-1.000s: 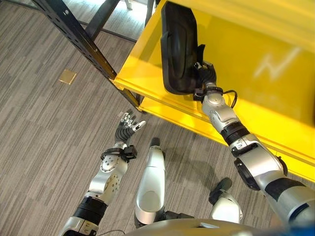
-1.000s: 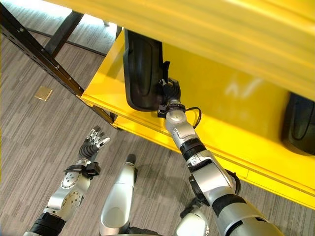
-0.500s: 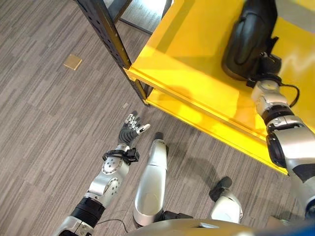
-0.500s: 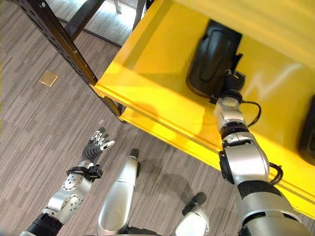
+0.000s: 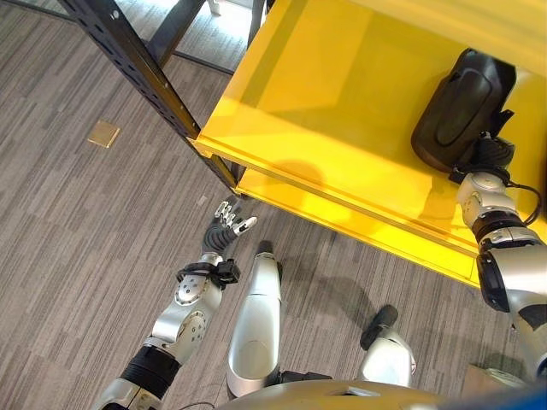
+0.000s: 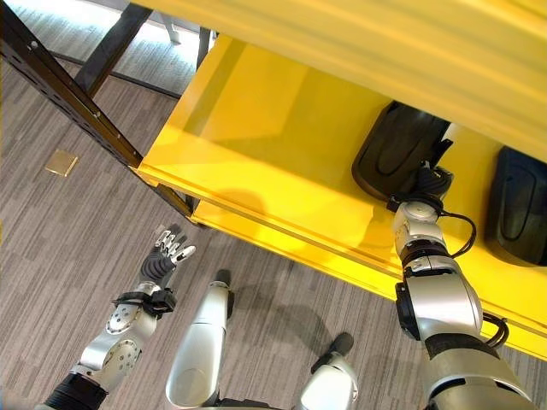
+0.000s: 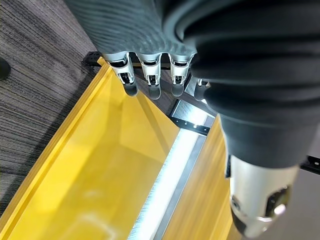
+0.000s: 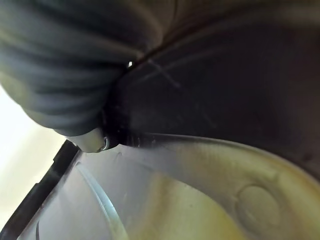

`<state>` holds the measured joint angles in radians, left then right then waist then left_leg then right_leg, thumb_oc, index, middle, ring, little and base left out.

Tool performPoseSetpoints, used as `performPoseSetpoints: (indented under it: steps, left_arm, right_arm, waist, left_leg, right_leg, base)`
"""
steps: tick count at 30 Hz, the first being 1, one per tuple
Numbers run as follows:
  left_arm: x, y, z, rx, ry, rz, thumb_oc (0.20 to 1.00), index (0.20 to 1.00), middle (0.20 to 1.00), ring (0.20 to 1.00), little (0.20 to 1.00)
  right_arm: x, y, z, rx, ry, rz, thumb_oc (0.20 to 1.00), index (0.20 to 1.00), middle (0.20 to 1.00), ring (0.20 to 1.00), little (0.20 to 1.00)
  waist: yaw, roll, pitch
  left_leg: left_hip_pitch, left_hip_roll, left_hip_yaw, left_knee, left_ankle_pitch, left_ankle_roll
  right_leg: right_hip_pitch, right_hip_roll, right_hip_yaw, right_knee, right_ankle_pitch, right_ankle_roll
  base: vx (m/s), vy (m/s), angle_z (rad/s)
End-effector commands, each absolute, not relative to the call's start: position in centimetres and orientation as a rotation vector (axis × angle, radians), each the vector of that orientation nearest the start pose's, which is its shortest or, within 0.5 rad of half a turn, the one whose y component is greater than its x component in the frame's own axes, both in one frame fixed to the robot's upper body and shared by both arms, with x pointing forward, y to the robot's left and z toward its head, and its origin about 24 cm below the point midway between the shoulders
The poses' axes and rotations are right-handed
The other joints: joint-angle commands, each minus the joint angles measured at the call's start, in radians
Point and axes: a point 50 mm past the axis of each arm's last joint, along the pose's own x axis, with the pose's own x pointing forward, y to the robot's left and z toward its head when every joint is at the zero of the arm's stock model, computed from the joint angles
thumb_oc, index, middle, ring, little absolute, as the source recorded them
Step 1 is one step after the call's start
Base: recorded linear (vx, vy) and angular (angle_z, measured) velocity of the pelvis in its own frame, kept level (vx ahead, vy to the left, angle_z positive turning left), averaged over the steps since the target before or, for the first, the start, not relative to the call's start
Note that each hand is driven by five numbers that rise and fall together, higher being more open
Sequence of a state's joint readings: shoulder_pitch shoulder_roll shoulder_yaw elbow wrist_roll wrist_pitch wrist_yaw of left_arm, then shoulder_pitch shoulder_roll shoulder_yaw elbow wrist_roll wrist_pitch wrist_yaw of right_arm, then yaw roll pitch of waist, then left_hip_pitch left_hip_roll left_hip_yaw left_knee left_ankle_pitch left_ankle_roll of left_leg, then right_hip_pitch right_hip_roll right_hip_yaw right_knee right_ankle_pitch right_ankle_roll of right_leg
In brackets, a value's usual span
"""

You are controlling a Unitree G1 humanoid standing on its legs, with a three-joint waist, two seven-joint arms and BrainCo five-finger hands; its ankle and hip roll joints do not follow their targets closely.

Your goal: Move parts from the plastic box to the shelf.

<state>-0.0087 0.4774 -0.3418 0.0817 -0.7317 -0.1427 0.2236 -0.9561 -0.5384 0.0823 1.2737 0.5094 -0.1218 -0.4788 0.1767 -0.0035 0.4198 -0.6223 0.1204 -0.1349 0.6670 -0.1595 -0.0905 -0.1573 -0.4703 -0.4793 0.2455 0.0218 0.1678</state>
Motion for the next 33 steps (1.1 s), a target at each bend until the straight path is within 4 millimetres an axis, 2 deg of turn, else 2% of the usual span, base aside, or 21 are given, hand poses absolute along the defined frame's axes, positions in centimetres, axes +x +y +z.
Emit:
performPoseSetpoints:
  steps: [1, 12, 27, 33]
  left_arm:
    - [25.2, 17.2, 4.5, -0.314, 0.019, -0.043, 1.000, 1.000, 1.000, 1.000, 1.000]
    - [25.1, 17.3, 4.3, -0.317, 0.025, -0.044, 1.000, 1.000, 1.000, 1.000, 1.000]
    - [24.8, 17.8, 4.2, -0.311, 0.017, -0.024, 1.000, 1.000, 1.000, 1.000, 1.000]
    - [24.8, 18.0, 4.2, -0.313, 0.016, -0.019, 1.000, 1.000, 1.000, 1.000, 1.000]
  right_arm:
    - [35.4, -31.3, 7.6, 0.105, 0.303, -0.832, 0.200, 0.200, 0.200, 0.200, 0.200]
    - [34.7, -31.3, 6.4, 0.089, 0.334, -0.833, 0.200, 0.200, 0.200, 0.200, 0.200]
    - [33.7, -29.9, 3.4, -0.098, 0.420, -0.725, 0.200, 0.200, 0.200, 0.200, 0.200]
    - [33.6, -29.8, 3.2, -0.079, 0.407, -0.722, 0.200, 0.200, 0.200, 0.200, 0.200]
  waist:
    - [0.038, 0.079, 0.100]
    - [0.029, 0.078, 0.100]
    - [0.013, 0.066, 0.100]
    - [0.003, 0.058, 0.100]
  left_leg:
    - [0.108, -0.018, 0.090, -0.124, -0.006, 0.034]
    - [0.104, -0.016, 0.089, -0.121, -0.007, 0.034]
    - [0.099, -0.012, 0.093, -0.119, -0.005, 0.036]
    - [0.094, -0.009, 0.095, -0.114, -0.006, 0.036]
  right_leg:
    - [-0.078, 0.000, 0.011, 0.301, -0.151, 0.010]
    - [-0.082, 0.002, 0.014, 0.306, -0.155, 0.009]
    - [-0.097, 0.006, 0.020, 0.317, -0.153, 0.006]
    - [-0.101, 0.010, 0.024, 0.320, -0.154, 0.004]
  base:
    - [0.01, -0.008, -0.03]
    - [0.00, 0.000, 0.00]
    - [0.00, 0.000, 0.00]
    - [0.00, 0.000, 0.00]
